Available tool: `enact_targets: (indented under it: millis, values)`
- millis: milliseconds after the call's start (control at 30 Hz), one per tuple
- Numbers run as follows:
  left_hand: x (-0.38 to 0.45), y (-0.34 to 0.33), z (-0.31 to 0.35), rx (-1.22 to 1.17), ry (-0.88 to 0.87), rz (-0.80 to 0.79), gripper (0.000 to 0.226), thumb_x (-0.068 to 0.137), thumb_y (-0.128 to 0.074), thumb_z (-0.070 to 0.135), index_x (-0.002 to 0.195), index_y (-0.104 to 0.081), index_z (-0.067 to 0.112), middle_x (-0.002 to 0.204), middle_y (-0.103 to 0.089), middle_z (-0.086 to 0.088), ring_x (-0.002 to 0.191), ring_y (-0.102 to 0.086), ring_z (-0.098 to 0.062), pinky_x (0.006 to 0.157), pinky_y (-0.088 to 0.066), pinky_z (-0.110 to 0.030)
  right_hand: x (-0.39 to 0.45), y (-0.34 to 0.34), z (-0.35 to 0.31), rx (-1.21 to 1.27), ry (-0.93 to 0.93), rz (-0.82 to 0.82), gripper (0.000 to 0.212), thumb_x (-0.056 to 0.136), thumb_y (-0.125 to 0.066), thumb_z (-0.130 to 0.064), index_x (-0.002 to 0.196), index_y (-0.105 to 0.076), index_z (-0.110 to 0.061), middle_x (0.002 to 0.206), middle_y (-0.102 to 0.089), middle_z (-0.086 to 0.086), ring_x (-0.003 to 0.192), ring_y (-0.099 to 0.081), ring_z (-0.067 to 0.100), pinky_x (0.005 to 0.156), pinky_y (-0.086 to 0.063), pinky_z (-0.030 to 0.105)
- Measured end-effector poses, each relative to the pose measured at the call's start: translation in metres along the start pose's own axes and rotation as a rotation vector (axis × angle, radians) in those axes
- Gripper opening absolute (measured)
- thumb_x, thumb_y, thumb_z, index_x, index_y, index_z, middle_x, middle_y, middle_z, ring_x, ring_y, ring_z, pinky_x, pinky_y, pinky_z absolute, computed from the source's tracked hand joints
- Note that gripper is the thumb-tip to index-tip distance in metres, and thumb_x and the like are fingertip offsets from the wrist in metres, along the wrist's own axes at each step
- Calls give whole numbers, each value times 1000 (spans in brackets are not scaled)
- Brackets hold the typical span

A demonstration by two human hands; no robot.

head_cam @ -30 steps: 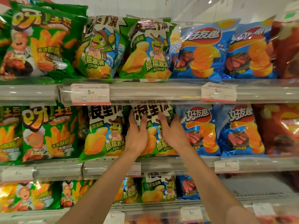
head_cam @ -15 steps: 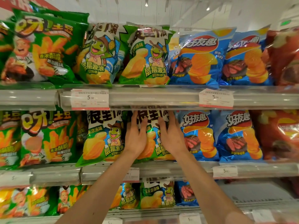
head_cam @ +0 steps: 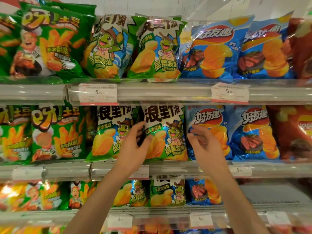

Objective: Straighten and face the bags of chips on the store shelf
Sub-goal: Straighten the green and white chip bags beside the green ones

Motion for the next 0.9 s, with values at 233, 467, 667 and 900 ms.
enact_targets:
  millis: [233, 467, 667, 900]
  values:
    - [-58, 30, -15, -49, 96, 129, 21, 99, -61, 28, 120, -63, 33, 107, -70, 11, 98, -64, 3, 76, -47, -6, -49, 13, 38, 101, -108, 54, 12, 95, -61, -23, 104, -68, -25, 87, -75, -8, 85, -71, 10, 83, -57, 37]
    - [-95, 57, -43, -87, 197, 201, 17, 95, -63, 34, 111, -69, 34, 102, -74, 13, 95, -71, -7, 86, -55, -33, -79, 2, 58, 36, -194, -6, 12, 96, -59, -20, 101, -69, -25, 85, -76, -14, 82, -71, 4, 79, -57, 30]
    - [-85, 88, -60, -145, 184, 145, 14, 96, -65, 29, 108, -68, 33, 98, -75, 8, 95, -72, -10, 83, -57, -34, -106, -7, 49, -13, -235, 126, 12, 96, -60, -20, 101, -69, -26, 84, -76, -11, 82, -72, 9, 79, -55, 30]
    - [-65, 139, -66, -147, 90, 135, 17, 95, -60, 36, 110, -67, 35, 104, -69, 22, 103, -63, 3, 89, -51, -26, -111, -72, 8, -2, -218, 128, 11, 94, -61, -22, 100, -68, -26, 83, -76, -9, 82, -72, 12, 76, -58, 34]
Point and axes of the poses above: each hand's wrist, its own x-axis towards the middle knuckle, its own y-axis out of the back of the hand, z = x × y, the point moved 6 cm from there along x, towards the middle knuckle
